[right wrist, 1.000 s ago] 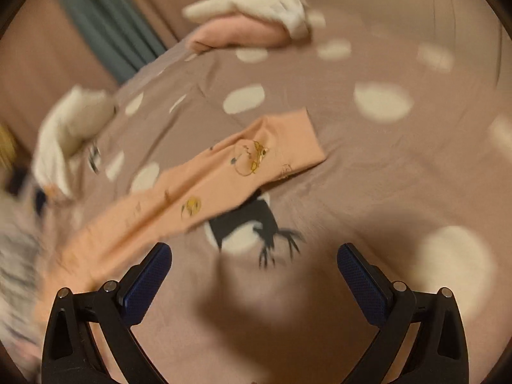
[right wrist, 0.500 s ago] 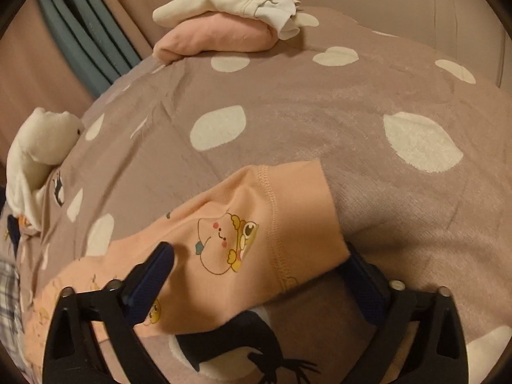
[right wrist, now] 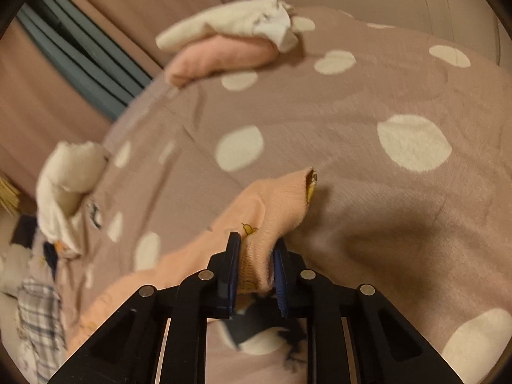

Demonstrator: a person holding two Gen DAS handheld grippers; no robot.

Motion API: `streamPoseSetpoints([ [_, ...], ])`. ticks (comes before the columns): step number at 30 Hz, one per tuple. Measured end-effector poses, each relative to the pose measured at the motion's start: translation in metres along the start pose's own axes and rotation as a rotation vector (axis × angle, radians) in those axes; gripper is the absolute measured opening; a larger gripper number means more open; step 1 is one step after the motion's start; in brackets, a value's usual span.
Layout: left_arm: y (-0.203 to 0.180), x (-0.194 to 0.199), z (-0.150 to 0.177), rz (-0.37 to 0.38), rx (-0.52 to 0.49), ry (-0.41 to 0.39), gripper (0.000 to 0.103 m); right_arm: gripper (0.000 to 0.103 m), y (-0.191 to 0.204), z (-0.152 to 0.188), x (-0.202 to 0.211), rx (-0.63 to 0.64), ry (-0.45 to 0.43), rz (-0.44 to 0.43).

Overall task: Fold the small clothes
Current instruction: 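Move the right tool to the gown's sleeve and grasp its cuff, then lift the sleeve with the right tool and fold it across the gown body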

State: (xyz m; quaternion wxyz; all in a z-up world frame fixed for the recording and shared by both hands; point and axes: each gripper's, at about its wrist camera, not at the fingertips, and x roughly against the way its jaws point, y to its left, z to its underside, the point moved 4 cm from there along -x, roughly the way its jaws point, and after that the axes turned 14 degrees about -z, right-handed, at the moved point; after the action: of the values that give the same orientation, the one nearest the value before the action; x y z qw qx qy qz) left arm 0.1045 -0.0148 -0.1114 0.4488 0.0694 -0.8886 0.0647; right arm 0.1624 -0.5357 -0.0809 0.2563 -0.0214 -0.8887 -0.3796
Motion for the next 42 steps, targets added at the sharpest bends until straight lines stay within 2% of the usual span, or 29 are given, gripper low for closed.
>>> streamPoseSetpoints([
  [4, 0.003, 0.003, 0.0, 0.028, 0.034, 0.009, 0.103, 0.021, 0.022, -0.007, 0.007, 0.054, -0.005, 0.024],
  [12, 0.019, 0.014, -0.001, -0.015, 0.033, -0.026, 0.102, 0.021, 0.093, 0.001, 0.009, 0.176, 0.016, -0.024],
  [15, 0.029, 0.019, -0.002, -0.015, 0.044, -0.041, 0.103, 0.021, 0.138, 0.018, 0.0, 0.263, 0.048, -0.063],
  [19, 0.041, 0.025, -0.005, -0.06, 0.047, -0.058, 0.103, 0.021, 0.193, 0.047, -0.018, 0.351, 0.102, -0.105],
  [22, 0.053, 0.029, -0.006, -0.032, 0.06, -0.036, 0.103, 0.021, 0.223, 0.07, -0.034, 0.369, 0.147, -0.15],
  [24, 0.063, 0.029, -0.007, -0.04, 0.07, -0.015, 0.103, 0.021, 0.243, 0.086, -0.043, 0.386, 0.172, -0.173],
  [26, 0.071, 0.027, -0.007, -0.086, 0.044, -0.01, 0.103, 0.021, 0.261, 0.103, -0.052, 0.407, 0.198, -0.191],
  [28, 0.079, 0.025, -0.005, -0.176, -0.014, -0.022, 0.103, 0.021, 0.281, 0.123, -0.065, 0.422, 0.23, -0.215],
  [30, 0.089, 0.023, 0.001, -0.256, -0.096, -0.084, 0.103, 0.021, 0.297, 0.142, -0.08, 0.424, 0.27, -0.226],
  [33, 0.103, 0.015, 0.001, -0.338, -0.112, -0.135, 0.102, 0.021, 0.317, 0.173, -0.1, 0.434, 0.321, -0.247],
  [34, 0.107, 0.012, -0.001, -0.34, -0.111, -0.139, 0.102, 0.021, 0.323, 0.184, -0.105, 0.441, 0.336, -0.255],
  [36, 0.115, 0.01, -0.002, -0.286, -0.104, -0.131, 0.102, 0.021, 0.336, 0.208, -0.115, 0.461, 0.38, -0.261],
  [39, 0.13, 0.016, -0.003, -0.196, -0.027, -0.149, 0.103, 0.021, 0.35, 0.233, -0.125, 0.489, 0.428, -0.26],
  [42, 0.139, 0.014, -0.007, -0.152, 0.049, -0.157, 0.103, 0.021, 0.36, 0.256, -0.136, 0.511, 0.463, -0.259],
])
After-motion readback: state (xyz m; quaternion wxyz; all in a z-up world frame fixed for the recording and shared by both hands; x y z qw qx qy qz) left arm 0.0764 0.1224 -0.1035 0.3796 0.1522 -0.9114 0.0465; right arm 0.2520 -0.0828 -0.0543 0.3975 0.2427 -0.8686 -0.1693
